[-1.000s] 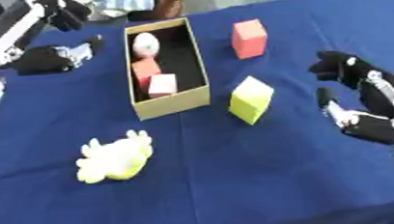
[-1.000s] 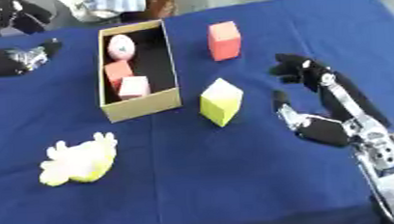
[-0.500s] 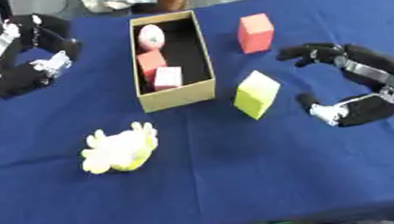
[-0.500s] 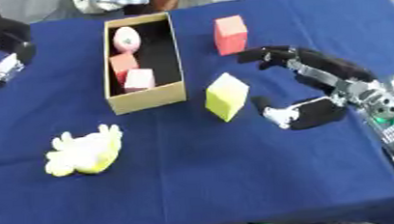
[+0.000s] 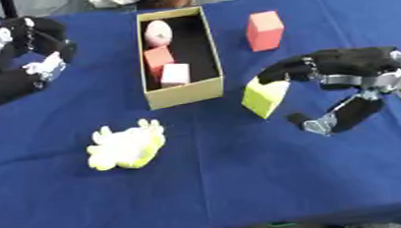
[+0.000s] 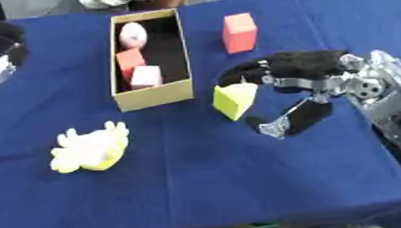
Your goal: Pick up objects on the table and place them in the box.
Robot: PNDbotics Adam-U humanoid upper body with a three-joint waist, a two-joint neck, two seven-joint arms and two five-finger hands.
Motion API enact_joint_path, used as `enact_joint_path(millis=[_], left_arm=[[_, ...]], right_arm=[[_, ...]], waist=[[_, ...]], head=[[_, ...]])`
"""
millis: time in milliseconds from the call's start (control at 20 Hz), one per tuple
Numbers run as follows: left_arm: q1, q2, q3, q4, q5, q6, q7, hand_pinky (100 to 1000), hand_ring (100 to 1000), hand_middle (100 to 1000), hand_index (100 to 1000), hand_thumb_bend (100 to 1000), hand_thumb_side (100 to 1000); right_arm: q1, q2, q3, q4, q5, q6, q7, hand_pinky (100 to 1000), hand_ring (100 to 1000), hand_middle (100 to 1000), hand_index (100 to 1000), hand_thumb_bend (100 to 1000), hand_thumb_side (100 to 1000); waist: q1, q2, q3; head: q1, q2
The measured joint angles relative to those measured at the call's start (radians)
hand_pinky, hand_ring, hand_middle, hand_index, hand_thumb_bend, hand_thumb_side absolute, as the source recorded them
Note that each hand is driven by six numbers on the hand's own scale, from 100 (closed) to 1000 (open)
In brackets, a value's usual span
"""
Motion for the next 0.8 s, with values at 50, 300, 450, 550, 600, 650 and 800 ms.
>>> enact_joint_path(millis=[50,300,450,550,600,650,800], left_arm=[[0.002,-0.003,0.001,0.000,0.000,0.000,0.000,691,657,647,774,340,597],[0.007,-0.005,0.003,0.000,0.001,0.002,-0.002,691,657,646,774,339,599],[0.007,-0.011,0.003,0.000,0.003,0.002,-0.002,691,657,646,775,338,600],[0.007,-0.013,0.003,0.000,0.004,0.003,-0.003,691,657,646,775,338,599],[0.007,-0.013,0.003,0.000,0.004,0.004,-0.004,691,657,646,775,339,599],[0.008,-0.013,0.003,0.000,0.005,0.004,-0.004,691,657,646,775,339,599],[0.008,-0.013,0.003,0.000,0.005,0.004,-0.004,690,657,646,775,339,600]], right_arm=[[-0.006,0.006,0.001,0.020,0.011,-0.005,-0.002,873,983,967,1000,100,532],[-0.036,0.045,-0.003,0.118,0.065,-0.026,-0.024,880,990,971,1000,100,534],[-0.055,0.071,-0.008,0.175,0.098,-0.036,-0.036,885,993,974,1000,100,543],[-0.065,0.087,-0.010,0.212,0.120,-0.041,-0.043,888,997,977,1000,100,544],[-0.069,0.095,-0.013,0.231,0.131,-0.044,-0.047,890,1000,979,1000,100,541],[-0.074,0.102,-0.015,0.247,0.141,-0.047,-0.051,891,1000,979,1000,100,539],[-0.081,0.119,-0.022,0.286,0.171,-0.058,-0.065,892,1000,981,1000,100,535]], waist=[[0.000,0.000,0.001],[-0.001,0.000,0.007],[-0.005,0.000,0.014],[-0.005,0.000,0.017],[-0.005,0.000,0.018],[-0.005,0.000,0.019],[-0.005,0.000,0.023]], head=[[0.000,0.000],[-0.001,0.000],[-0.005,0.001],[-0.006,0.001],[-0.008,0.001],[-0.008,0.001],[-0.009,0.001]])
